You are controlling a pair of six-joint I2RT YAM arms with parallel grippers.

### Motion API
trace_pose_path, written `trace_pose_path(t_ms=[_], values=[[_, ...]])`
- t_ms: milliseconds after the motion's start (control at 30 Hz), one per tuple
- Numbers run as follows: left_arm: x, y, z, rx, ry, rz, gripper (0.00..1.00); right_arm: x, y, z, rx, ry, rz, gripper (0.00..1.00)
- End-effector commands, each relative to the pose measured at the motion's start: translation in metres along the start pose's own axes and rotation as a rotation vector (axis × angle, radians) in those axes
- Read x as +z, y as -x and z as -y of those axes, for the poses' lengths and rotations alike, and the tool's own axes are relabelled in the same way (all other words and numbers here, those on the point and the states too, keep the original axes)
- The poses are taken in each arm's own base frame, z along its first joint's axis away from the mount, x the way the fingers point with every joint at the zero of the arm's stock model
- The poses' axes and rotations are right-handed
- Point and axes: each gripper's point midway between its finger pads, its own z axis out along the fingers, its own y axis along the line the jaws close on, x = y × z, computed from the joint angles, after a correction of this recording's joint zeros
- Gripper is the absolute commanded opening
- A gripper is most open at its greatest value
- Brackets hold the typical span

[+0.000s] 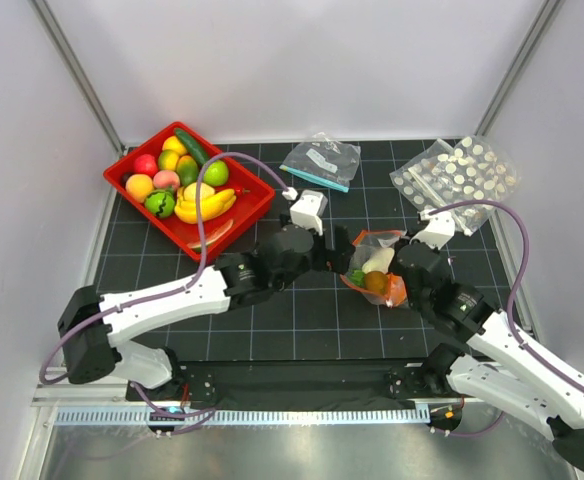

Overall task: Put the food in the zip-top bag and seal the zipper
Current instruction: Place the fake fruit in the zipper food storage bag, then adjust the zipper food storage bag at the center of the board.

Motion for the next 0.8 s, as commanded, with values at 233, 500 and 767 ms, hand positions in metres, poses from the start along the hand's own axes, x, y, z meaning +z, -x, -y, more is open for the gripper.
trace_pose_path(t_ms=[233, 500, 767], values=[[-0.015, 0.012, -0.05, -0.109, 0.179, 0.105, 1.0, -0.006, 0.022, -0.002, 0.059, 0.017, 0.073, 0.05], [0.019, -0.023, -0.022, -0.093, 0.09, -0.038, 0.89, -0.006, 0.024, -0.005, 0.043, 0.025, 0.065, 0.01], [0.054, -0.06, -0.015, -0.098, 0.102, -0.096, 0.79, -0.007, 0.025, -0.004, 0.049, 0.022, 0.067, 0.01]])
